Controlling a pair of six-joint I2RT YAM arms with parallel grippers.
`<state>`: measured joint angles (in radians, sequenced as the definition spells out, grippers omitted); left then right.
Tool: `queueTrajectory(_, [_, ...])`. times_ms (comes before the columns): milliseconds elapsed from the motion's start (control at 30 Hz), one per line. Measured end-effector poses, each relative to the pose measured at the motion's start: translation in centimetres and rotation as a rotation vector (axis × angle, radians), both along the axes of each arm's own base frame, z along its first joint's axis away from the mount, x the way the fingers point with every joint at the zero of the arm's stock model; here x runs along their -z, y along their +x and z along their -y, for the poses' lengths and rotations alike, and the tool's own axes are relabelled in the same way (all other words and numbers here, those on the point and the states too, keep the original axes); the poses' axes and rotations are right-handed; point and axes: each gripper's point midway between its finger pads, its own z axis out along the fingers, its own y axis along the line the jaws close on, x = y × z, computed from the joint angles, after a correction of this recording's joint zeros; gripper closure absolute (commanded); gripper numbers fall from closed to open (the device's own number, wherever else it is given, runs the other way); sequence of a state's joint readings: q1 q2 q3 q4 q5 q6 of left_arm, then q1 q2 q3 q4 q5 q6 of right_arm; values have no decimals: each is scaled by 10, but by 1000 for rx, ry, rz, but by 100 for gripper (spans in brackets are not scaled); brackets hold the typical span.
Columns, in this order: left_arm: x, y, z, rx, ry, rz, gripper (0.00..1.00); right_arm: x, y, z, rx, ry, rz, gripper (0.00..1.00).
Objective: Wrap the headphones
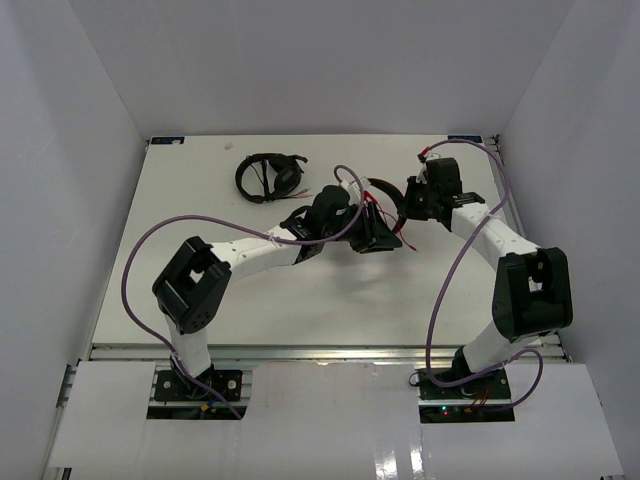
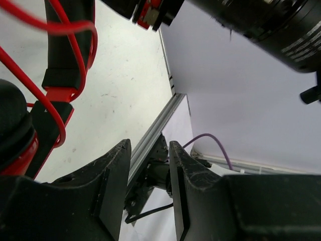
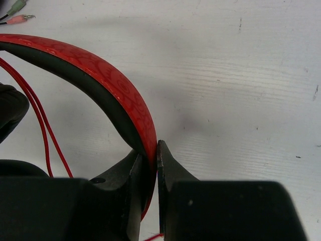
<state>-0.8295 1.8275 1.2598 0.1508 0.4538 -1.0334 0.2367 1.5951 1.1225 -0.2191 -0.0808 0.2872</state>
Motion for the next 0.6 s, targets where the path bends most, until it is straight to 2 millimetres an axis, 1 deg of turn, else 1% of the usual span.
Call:
queueTrajectory(67, [4,-4,0,11,20,22,53,-1,1,2,4,2,-1,92])
queueTrajectory(133, [7,-8,-1,21,39,50,50,-1,1,4,9,3,-4,92])
queueTrajectory(233, [8,-17,-5,49,66,109,42,-1,1,5,12,3,-5,92])
queueTrajectory(300, [1,-22,-9,70,74,166,37,-1,1,7,12,0,-5,92])
queueTrajectory(400, [-25,-30,-18,92,55,268,31,-1,2,7,6,-6,-2,92])
queueTrajectory(467, [-47,-36,-26,103,39,356,29,-1,2,8,-6,-14,2,92])
queueTrajectory(600, [-88,-47,-54,93,34,519,27,-1,1,8,-37,-31,12,92])
